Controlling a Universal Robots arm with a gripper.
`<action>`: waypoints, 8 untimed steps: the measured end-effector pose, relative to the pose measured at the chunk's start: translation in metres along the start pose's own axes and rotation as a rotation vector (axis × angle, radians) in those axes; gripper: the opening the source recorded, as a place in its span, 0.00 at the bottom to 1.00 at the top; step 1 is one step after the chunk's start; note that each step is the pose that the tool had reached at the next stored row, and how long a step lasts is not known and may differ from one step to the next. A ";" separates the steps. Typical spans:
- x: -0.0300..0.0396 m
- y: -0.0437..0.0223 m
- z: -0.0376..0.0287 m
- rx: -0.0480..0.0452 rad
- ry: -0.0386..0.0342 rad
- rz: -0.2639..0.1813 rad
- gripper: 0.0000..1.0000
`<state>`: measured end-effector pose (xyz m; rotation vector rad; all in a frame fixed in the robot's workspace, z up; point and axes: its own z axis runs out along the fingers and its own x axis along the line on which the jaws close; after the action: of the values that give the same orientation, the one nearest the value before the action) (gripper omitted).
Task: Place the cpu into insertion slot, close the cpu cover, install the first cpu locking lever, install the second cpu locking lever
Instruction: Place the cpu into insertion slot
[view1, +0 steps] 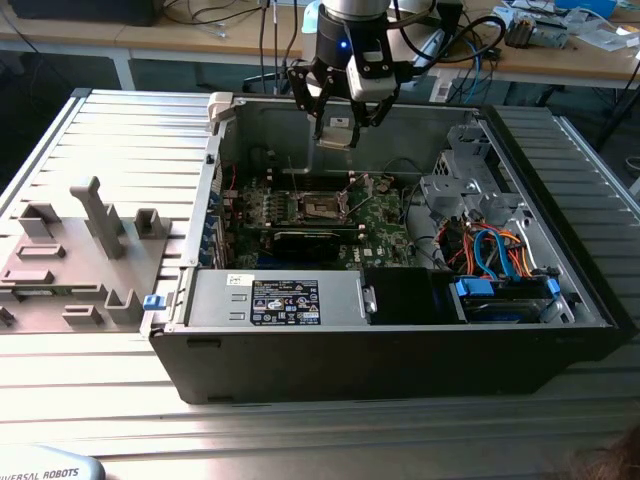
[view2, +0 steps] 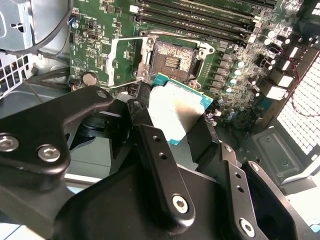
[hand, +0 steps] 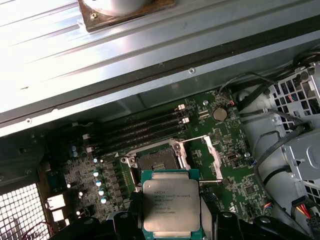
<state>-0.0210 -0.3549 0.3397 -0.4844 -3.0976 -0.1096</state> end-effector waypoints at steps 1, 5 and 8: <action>0.0000 0.0000 0.0000 0.0001 0.0000 0.001 0.54; 0.0000 0.0000 0.0002 0.0000 -0.0002 0.003 0.54; 0.0000 0.0000 0.0003 0.0000 -0.0003 0.004 0.54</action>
<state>-0.0210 -0.3549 0.3394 -0.4913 -3.0967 -0.1095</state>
